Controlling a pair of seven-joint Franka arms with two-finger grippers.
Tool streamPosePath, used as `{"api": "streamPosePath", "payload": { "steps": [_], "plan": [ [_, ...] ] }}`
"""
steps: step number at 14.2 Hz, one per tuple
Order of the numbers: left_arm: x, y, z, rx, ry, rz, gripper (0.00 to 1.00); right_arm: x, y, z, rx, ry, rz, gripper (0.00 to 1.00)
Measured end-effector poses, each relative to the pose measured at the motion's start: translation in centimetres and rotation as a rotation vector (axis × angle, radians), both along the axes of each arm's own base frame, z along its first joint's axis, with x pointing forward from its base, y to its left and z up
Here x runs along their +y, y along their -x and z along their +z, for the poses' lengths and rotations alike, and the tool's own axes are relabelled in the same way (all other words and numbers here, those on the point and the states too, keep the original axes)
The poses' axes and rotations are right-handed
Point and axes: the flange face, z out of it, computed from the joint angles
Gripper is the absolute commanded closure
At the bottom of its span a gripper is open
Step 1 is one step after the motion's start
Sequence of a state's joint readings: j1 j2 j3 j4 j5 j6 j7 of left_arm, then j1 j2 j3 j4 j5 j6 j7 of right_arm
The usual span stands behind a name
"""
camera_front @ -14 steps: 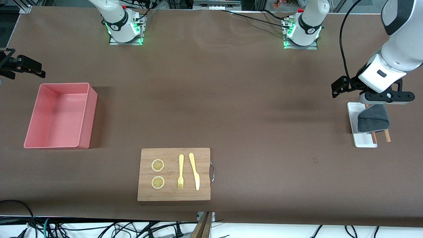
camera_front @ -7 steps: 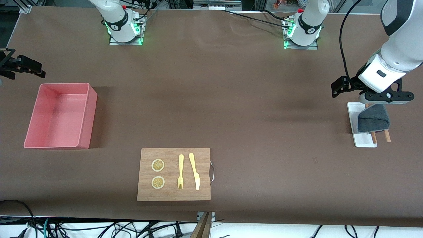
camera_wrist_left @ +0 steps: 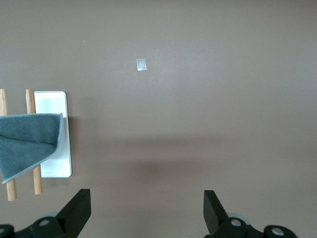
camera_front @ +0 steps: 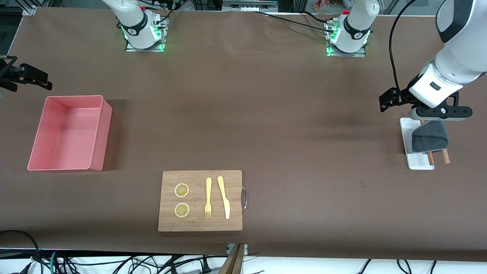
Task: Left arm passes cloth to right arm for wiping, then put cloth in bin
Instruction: 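Move the left gripper down to the pink-grey cloth on the stand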
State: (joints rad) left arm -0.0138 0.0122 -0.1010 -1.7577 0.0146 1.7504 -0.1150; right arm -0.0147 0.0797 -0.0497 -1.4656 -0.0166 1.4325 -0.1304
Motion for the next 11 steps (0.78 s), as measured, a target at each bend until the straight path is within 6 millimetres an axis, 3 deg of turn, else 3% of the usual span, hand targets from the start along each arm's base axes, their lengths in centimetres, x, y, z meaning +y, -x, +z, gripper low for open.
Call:
{"api": "streamPosePath", "payload": {
  "steps": [11],
  "plan": [
    [-0.65,0.24,-0.12,0.015,-0.002,-0.012,0.00,-0.46,0.02,0.00,-0.001,0.000,-0.008,0.00]
  ]
}}
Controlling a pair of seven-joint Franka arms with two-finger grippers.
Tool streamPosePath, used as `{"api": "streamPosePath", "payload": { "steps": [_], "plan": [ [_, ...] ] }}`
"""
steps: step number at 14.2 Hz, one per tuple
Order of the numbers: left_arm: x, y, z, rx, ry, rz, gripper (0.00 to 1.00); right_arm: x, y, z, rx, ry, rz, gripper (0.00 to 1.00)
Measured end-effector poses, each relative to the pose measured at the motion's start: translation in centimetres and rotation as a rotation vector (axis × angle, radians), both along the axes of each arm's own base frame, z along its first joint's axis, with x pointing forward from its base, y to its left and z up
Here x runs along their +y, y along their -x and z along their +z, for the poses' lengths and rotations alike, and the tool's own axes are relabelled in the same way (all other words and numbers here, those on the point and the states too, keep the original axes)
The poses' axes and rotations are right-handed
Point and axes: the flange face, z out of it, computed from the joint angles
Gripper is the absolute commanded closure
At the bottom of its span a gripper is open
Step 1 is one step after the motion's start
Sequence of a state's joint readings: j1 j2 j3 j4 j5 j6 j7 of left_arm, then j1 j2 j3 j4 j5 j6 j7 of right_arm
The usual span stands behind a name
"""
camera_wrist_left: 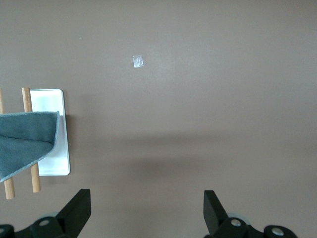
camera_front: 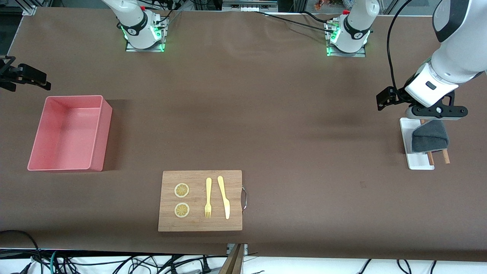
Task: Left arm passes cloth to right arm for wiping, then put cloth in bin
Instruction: 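Move the left gripper down to the pink-grey cloth on the stand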
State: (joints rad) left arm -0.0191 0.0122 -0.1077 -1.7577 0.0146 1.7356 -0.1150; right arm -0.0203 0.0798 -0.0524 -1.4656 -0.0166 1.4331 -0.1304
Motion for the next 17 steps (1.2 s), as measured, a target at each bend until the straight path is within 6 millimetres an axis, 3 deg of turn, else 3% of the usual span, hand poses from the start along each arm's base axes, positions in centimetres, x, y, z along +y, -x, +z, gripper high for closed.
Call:
{"api": "streamPosePath", "payload": {
  "steps": [6,10,12,14,17],
  "plan": [
    [-0.4,0.2,-0.1,0.015,-0.009,-0.011,0.00,-0.1,-0.1,-0.2,0.003,0.000,-0.002,0.00],
    [-3.2,0.9,-0.3,0.015,-0.162,-0.115,0.00,-0.1,-0.1,-0.3,0.005,0.000,-0.002,0.00],
    [-3.7,1.0,-0.8,0.035,-0.233,-0.157,0.00,-0.1,-0.1,-0.3,0.005,0.000,-0.002,0.00],
    [-3.0,0.4,-2.6,0.081,-0.289,-0.248,0.00,-0.1,-0.2,-0.3,0.004,0.000,-0.003,0.00],
    [-1.1,-1.5,-7.9,0.208,-0.296,-0.414,0.00,-0.1,-0.3,-0.6,0.010,0.000,-0.002,0.00]
  ]
}}
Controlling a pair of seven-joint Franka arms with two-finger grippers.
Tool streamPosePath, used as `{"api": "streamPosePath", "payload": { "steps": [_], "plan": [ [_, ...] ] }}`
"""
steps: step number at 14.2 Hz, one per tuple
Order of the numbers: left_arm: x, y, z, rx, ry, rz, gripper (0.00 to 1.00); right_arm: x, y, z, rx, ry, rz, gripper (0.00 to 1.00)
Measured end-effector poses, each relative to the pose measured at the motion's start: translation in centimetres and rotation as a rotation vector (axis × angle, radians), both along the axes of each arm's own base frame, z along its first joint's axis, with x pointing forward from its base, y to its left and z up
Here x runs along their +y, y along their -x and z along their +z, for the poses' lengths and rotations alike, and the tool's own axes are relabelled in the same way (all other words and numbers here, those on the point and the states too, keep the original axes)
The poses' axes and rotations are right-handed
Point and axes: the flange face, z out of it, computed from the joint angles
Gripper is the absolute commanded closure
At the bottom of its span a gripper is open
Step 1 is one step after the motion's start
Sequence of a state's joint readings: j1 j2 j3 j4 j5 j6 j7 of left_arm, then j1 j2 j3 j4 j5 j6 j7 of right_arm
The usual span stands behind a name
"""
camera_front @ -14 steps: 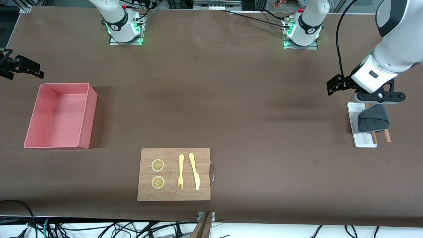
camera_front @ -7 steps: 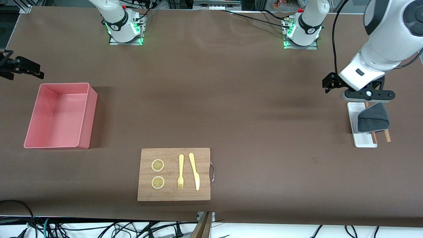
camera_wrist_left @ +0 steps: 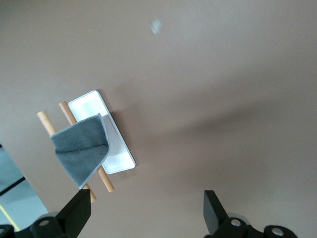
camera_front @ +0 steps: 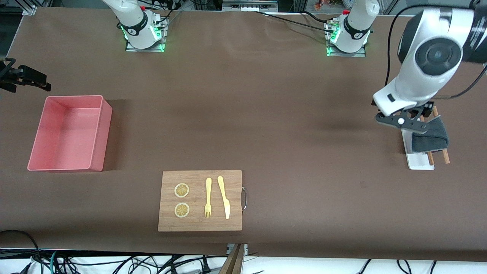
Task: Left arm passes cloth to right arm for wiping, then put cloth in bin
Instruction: 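Move the left gripper down to the pink-grey cloth on the stand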
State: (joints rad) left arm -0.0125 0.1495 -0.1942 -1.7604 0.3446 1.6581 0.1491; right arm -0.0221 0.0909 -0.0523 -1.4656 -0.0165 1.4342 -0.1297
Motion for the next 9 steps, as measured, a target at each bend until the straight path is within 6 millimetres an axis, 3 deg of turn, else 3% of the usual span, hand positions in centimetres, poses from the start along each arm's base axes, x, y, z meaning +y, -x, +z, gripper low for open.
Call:
{"api": "streamPosePath", "payload": {
  "steps": [5,9],
  "plan": [
    [5.7,-5.8,-9.3,0.236,-0.056,-0.323,0.00,0.2,-0.9,-1.5,0.016,0.000,0.004,0.00],
    [8.4,-7.1,-17.3,0.363,-0.024,-0.336,0.00,1.1,-1.3,-2.2,0.027,-0.002,0.020,0.00]
  ]
}}
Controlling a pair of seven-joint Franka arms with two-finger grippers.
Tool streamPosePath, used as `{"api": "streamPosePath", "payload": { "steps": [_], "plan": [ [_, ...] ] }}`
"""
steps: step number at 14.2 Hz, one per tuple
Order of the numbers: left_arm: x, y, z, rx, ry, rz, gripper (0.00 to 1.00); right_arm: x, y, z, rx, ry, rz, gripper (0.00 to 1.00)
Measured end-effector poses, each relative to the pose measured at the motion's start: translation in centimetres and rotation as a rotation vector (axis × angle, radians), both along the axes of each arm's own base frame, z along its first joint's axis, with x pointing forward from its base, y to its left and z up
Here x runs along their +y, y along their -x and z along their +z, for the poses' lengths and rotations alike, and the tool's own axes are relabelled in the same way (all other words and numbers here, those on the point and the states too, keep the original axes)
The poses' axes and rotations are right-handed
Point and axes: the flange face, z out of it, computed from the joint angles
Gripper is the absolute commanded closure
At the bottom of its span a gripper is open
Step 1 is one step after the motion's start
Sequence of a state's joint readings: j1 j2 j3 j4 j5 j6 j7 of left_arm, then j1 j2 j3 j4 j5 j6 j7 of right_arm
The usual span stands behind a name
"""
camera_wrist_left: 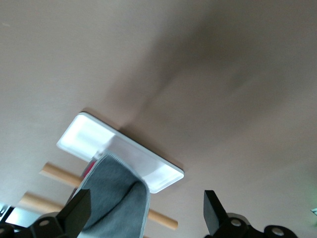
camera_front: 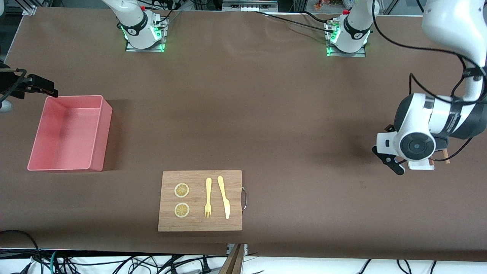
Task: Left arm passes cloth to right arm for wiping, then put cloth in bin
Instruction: 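Move the left gripper down to the pink-grey cloth on the stand, then grasp the cloth with the left gripper while the right gripper hovers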
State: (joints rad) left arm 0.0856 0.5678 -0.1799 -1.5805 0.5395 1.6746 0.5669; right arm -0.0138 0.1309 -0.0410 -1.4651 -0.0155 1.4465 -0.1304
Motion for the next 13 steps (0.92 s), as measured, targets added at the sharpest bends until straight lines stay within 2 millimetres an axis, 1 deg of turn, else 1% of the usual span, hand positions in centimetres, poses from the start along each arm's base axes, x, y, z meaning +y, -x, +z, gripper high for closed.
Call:
{"api": "streamPosePath", "payload": {
  "steps": [1,3,6,8,11,13],
  "plan": [
    [0.3,-0.1,-1.3,0.017,-0.006,-0.004,0.00,0.4,-0.1,-0.2,0.003,0.000,0.007,0.00],
    [1.1,-0.4,-3.1,0.020,-0.020,-0.020,0.00,0.8,-0.4,-0.8,0.014,0.000,0.014,0.00],
    [3.8,-0.6,-5.5,0.019,-0.007,-0.001,0.00,0.8,-0.9,-2.1,0.038,-0.001,0.014,0.00],
    [5.0,-0.5,-6.5,0.029,-0.001,0.013,0.00,0.8,-1.2,-2.8,0.048,-0.001,0.014,0.00],
    [5.5,-0.5,-7.4,0.040,0.007,0.008,0.00,0.9,-1.2,-3.0,0.050,-0.005,0.014,0.00],
    [5.7,-0.8,-7.8,0.053,0.024,-0.043,0.00,1.1,-1.3,-3.0,0.050,-0.021,0.013,0.00]
  ]
}}
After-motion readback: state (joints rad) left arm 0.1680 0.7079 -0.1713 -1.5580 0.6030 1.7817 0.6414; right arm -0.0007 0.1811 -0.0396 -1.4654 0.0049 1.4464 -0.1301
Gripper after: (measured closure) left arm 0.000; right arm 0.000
